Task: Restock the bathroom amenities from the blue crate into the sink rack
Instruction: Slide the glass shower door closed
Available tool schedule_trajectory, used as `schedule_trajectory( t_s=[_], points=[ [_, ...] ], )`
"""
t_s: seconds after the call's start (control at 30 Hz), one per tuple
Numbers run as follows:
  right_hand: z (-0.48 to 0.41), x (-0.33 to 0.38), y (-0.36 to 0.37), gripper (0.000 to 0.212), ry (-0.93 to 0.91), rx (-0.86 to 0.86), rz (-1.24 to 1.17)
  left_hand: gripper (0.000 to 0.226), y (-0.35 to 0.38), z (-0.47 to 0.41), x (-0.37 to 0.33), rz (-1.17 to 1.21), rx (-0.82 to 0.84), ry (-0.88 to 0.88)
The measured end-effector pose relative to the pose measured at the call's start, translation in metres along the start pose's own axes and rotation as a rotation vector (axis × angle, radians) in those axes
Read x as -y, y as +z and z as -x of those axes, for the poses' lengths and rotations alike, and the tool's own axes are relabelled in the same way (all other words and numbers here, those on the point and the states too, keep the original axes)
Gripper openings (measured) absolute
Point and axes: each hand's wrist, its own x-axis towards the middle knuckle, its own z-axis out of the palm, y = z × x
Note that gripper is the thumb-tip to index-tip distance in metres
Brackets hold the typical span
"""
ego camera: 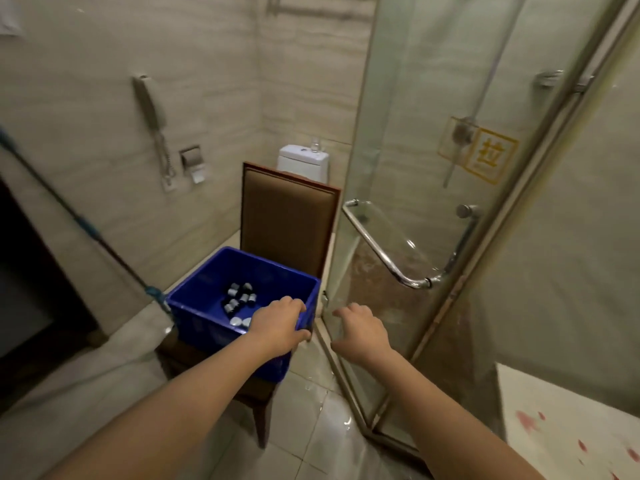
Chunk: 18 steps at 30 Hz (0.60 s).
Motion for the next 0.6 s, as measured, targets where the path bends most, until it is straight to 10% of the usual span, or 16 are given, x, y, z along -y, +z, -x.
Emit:
schedule_trajectory(
  t_s=[0.6],
  points=[
    [-0.096, 0.088, 0.034, 0.059, -0.333, 0.122, 0.078, 0.055, -0.009, 0.018, 0.103, 0.03, -0.079, -0.358]
  ],
)
